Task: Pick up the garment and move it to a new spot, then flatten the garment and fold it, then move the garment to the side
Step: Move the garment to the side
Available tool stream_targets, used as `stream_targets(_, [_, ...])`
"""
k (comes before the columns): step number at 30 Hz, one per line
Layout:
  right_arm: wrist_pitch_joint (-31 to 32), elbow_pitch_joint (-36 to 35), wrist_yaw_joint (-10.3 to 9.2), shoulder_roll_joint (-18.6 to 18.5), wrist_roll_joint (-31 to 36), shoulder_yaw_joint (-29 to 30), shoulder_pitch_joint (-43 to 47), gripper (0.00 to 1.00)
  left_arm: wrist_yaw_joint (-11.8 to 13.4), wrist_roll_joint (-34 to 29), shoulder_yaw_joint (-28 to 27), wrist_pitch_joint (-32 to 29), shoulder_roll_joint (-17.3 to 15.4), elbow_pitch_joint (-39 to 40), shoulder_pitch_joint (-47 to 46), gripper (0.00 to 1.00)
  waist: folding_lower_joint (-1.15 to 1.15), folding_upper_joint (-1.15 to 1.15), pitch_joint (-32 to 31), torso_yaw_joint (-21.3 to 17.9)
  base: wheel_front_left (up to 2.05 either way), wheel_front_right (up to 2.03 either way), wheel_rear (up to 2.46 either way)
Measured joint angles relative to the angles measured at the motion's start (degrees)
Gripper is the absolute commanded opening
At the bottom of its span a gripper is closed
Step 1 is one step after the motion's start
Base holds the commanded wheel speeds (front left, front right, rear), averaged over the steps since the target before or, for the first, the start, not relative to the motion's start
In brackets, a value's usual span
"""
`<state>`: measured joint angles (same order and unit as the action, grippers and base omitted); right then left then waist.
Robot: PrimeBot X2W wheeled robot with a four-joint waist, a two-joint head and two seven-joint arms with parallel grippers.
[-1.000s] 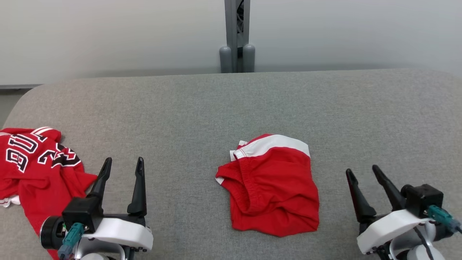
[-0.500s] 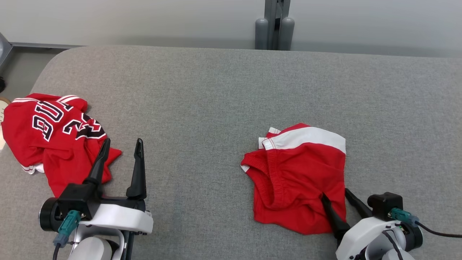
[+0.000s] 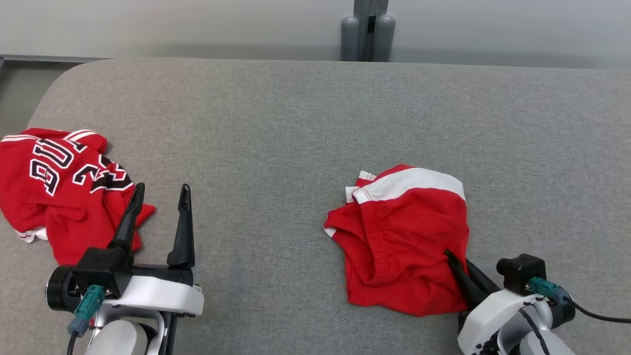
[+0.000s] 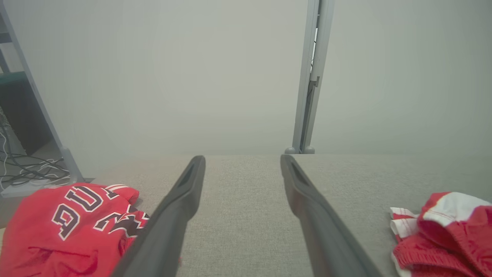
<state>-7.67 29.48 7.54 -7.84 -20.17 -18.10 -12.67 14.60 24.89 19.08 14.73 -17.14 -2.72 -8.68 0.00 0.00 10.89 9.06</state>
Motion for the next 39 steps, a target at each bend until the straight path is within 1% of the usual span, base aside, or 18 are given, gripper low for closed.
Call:
stream_targets(6, [-0.27,-2.99,-0.03,-2.36,3.12,-1.62,-0.49,0.00,-0.31,-0.79,0.65,-0.41,-0.73,0.45,-0.19,1.00,0.00,0.00,0.29,-3.55,0.00,0.00,0.00])
stream_targets(10, [0.01,-4.07,-0.03,-4.23,4.04,-3.23,-2.28,0.00,-0.42,-1.33,0.64,-1.38,-2.33,0.56,-1.37,1.00,0.00,0.00,0.84,-6.85,0.00,0.00,0.00])
stream_targets(13, [-0.12,-3.58,-0.03,-5.45,3.89,-4.41,-4.92,0.00,-0.26,-1.74,0.63,-2.13,-2.82,0.80,-1.92,1.00,0.00,0.00,1.32,-9.69,0.00,0.00,0.00])
stream_targets(20, [-3.37,2.12,-0.02,-8.58,3.03,-7.40,-15.13,0.00,-0.37,-2.23,1.37,-3.64,-3.44,2.15,-4.24,1.00,0.00,0.00,2.96,-16.62,0.00,0.00,0.00])
stream_targets(27, [-6.58,11.28,-0.03,-15.19,3.16,-10.31,-23.82,0.00,-1.02,-3.35,3.35,-5.12,-3.22,2.93,-7.19,1.00,0.00,0.00,5.31,-22.65,0.00,0.00,0.00])
stream_targets(31, [-7.15,15.07,-0.03,-18.38,3.49,-9.75,-27.87,0.00,-1.92,-3.87,4.53,-5.95,-3.04,2.85,-9.48,1.00,0.00,0.00,7.09,-25.14,0.00,0.00,0.00])
stream_targets(36, [-7.24,14.73,-0.03,-18.98,4.28,-6.81,-30.70,0.00,-2.43,-4.67,5.63,-6.50,-2.54,2.43,-11.90,1.00,0.00,0.00,9.64,-26.88,0.00,0.00,0.00])
stream_targets(37, [-7.25,15.41,-0.03,-18.92,4.43,-6.25,-30.72,0.09,-2.43,-4.76,5.81,-6.65,-2.36,2.41,-12.37,1.00,0.00,0.00,10.16,-27.05,0.00,0.00,0.00])
stream_targets(38, [-7.24,16.14,-0.03,-18.82,4.66,-5.57,-30.85,0.37,-2.44,-4.85,5.92,-6.66,-2.30,2.37,-12.95,1.00,0.00,0.00,10.70,-27.17,0.00,0.00,0.00])
stream_targets(39, [-7.25,17.09,-0.03,-18.61,4.86,-4.82,-31.09,0.92,-2.52,-4.87,5.99,-6.66,-2.21,2.29,-13.39,1.00,0.00,0.00,11.19,-27.25,0.00,0.00,0.00])
